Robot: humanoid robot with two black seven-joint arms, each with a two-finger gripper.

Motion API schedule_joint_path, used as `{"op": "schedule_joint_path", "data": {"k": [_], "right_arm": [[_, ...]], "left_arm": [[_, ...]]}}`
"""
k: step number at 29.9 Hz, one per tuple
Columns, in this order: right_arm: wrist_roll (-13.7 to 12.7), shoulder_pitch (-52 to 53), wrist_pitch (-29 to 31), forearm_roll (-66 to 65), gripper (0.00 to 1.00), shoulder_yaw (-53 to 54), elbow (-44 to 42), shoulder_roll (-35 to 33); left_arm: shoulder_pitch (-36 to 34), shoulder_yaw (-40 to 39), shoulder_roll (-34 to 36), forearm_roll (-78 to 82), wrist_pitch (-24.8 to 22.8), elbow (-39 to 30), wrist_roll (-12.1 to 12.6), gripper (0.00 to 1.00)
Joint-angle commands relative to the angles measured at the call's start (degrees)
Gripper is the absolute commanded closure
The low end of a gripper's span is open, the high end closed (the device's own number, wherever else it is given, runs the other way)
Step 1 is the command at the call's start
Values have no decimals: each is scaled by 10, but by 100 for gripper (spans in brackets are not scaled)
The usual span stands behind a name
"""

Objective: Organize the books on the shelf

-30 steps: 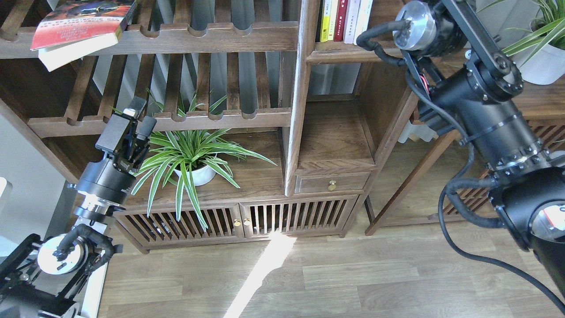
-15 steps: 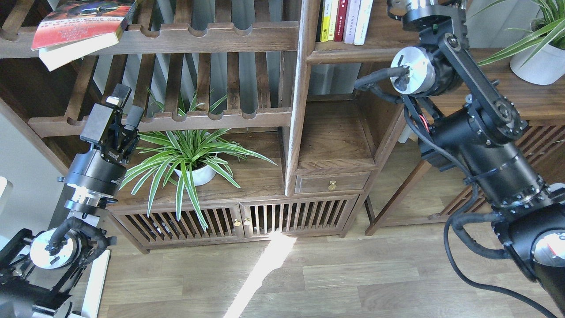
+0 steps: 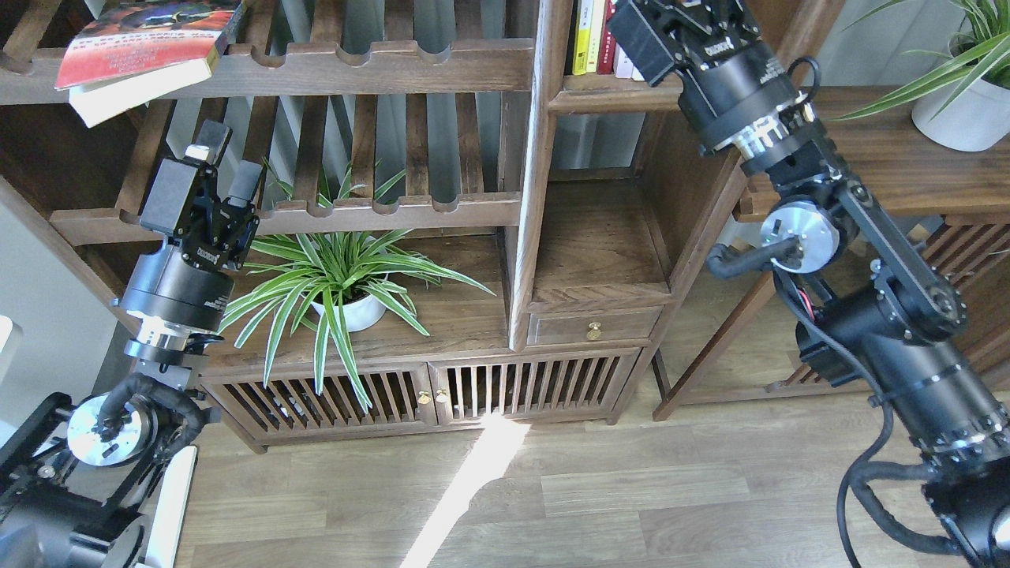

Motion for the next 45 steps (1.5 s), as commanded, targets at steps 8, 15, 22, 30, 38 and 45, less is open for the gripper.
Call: {"op": "schedule_joint_path", "data": {"k": [8,15,22,30,38,45], "right_arm": [[-24,-18,141,72,0,9,-7,11],[-26,-7,141,79,0,11,-7,11],[-26,26,135,88,0,11,-9,12],[-27,71,88,89,0,11,-11,25],[-68,81,78,90,0,11,-11,55],[-68,79,83,93,0,11,-11,55]], "left_arm": [[0,-13,3,-18,0,-42,-59,9],[7,-25,5,-30,0,-51,-59,9],[19,-27,20,-74,0,-50,-61,9],[19,-26,17,-82,0,-43,-60,10],[10,-30,21,-140,48,-44,-59,12],[-16,-52,22,-141,137,-46,-59,12]]}}
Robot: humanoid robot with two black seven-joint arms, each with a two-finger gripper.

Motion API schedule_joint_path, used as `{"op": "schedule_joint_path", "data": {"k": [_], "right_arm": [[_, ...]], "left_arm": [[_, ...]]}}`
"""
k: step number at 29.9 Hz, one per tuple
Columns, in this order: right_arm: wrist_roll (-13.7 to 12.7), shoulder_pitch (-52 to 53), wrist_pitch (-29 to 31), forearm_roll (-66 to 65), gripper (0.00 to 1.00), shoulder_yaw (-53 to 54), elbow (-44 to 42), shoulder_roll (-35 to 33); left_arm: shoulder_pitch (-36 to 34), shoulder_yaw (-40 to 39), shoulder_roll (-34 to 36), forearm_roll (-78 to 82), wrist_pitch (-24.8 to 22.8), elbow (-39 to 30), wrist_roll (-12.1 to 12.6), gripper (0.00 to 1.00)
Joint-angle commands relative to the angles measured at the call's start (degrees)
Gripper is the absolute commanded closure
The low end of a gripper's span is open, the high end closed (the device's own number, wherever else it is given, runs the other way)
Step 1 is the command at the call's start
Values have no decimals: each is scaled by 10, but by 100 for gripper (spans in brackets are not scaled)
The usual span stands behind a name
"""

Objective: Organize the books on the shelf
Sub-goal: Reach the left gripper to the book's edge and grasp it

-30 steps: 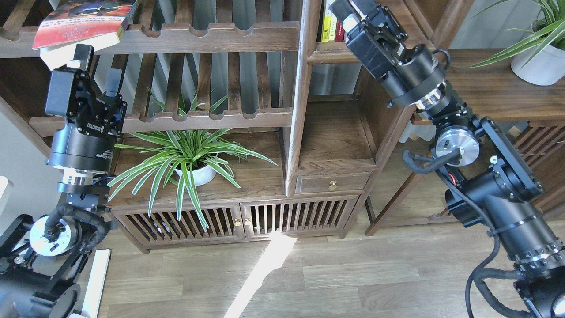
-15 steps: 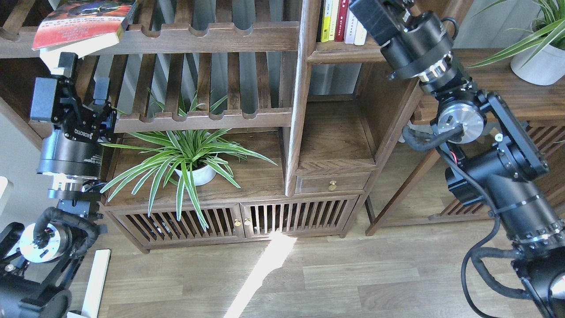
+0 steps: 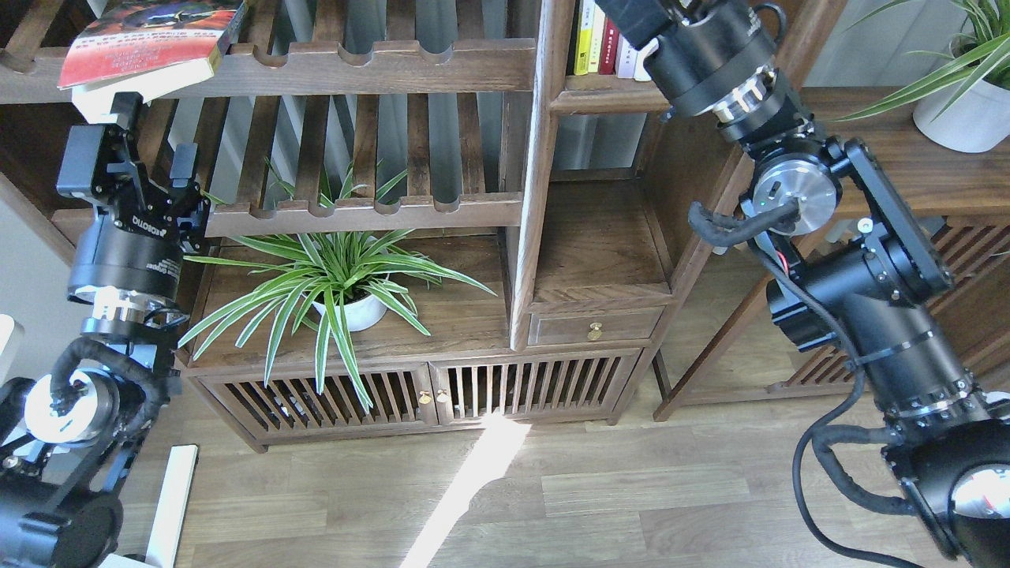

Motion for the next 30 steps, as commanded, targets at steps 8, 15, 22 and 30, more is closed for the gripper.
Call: {"op": "schedule_joint_path", "data": {"k": [8,15,22,30], "right_arm": [[1,-14,12,20,0,0,1,1],[0,-19,14,20,0,-2,1,20],[0,-18,14,20,0,-1,1,20],[0,-22,14,20,0,-1,1,21]], "left_arm": [[-29,-29,-1,-23,88,-16,0,14],[-39,-32,-1,-28,129,-22,0,15],[-55,-56,-1,-28,212,-27,0,11],[-71,-62,-1,-28,220,-30,2,9]]}}
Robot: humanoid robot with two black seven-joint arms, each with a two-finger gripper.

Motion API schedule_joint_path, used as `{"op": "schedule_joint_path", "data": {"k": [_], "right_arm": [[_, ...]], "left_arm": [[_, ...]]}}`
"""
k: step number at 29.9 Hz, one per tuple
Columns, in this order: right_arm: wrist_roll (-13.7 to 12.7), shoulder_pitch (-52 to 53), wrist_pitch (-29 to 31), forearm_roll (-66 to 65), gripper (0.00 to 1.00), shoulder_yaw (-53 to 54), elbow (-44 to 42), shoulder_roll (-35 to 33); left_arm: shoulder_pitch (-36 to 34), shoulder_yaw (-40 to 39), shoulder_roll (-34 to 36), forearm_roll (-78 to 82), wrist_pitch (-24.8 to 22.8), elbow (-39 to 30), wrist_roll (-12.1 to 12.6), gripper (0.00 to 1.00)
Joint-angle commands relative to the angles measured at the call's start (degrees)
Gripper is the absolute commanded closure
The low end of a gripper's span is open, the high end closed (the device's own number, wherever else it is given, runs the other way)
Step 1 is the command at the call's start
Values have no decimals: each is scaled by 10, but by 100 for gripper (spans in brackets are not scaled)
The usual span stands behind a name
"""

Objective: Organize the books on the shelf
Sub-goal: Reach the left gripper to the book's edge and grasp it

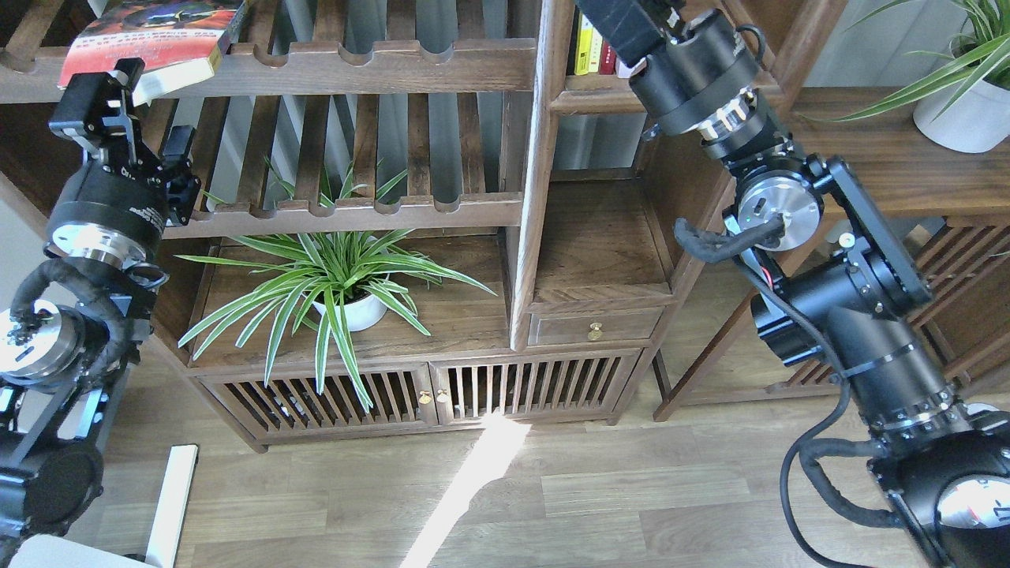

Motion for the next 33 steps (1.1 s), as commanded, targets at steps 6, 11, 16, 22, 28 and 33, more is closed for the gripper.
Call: {"op": "schedule_joint_path", "data": {"k": [6,11,16,22,28,33], "right_arm": [[0,-6,0,0,0,1,0,0],[0,-6,0,0,0,1,0,0],[0,-6,0,0,0,1,0,0],[0,-6,0,0,0,1,0,0],[0,-6,0,0,0,1,0,0],[0,-6,0,0,0,1,0,1]], "left_arm": [[-7,0,-4,-5,21,0,-1,11],[-28,-3,-4,-6,45,4,-2,11],[-47,-8,-4,-6,77,16,-2,11],[-68,-10,-4,-5,85,45,-3,12],[-87,-13,-4,-5,102,61,-4,12],[-95,-12,-4,-5,102,70,-4,12]]}}
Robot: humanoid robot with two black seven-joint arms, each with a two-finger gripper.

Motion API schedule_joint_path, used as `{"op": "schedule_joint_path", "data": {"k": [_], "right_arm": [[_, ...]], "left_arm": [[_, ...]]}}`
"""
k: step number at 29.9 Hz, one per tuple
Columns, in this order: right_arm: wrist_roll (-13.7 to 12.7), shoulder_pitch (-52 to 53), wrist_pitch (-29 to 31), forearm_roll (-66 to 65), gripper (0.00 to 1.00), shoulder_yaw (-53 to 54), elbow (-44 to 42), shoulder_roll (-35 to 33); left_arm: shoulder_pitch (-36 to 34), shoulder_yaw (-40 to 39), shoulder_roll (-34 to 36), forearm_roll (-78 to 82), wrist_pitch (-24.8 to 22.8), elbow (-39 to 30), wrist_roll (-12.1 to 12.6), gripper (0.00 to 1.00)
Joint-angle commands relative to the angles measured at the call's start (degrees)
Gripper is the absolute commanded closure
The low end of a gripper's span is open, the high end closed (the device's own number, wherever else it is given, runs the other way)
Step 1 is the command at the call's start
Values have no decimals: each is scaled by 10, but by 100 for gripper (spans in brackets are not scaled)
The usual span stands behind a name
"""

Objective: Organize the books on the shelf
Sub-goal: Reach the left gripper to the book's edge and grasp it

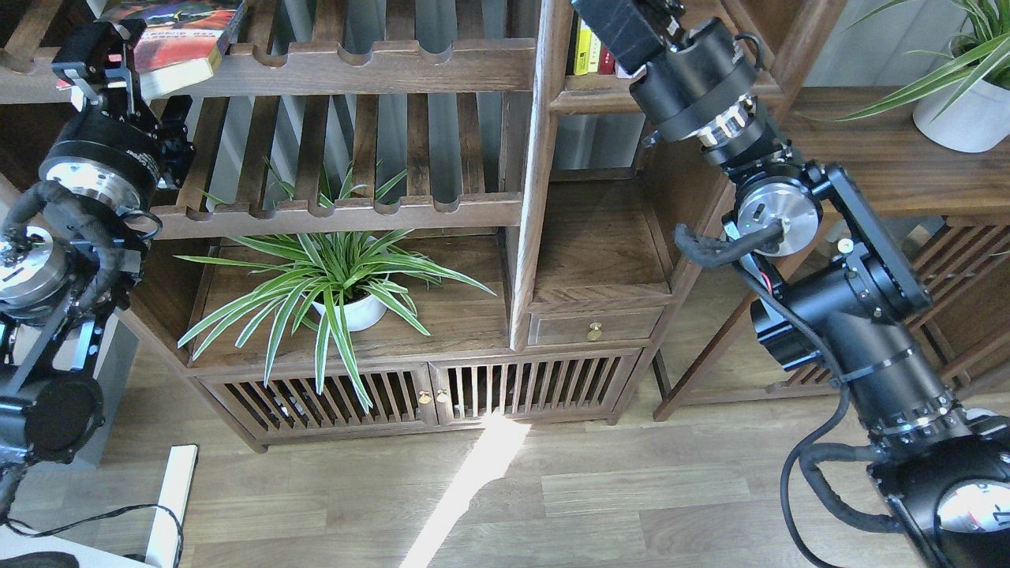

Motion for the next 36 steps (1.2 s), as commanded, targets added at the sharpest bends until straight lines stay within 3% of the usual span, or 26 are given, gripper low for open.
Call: {"op": "schedule_joint_path", "data": {"k": [1,14,23,36], "right_arm": [[0,0,0,0,0,0,0,0],[0,1,1,0,0,0,0,0],[0,0,3,0,0,0,0,0],[0,-7,4,0,0,-1,0,1]], "left_arm": [[-7,2,-1,0,0,8,0,12],[-19,2,-2,1,1,26,0,11],[-27,5,-6,1,19,30,-20,11],[-38,8,-12,3,14,38,-19,12]]}}
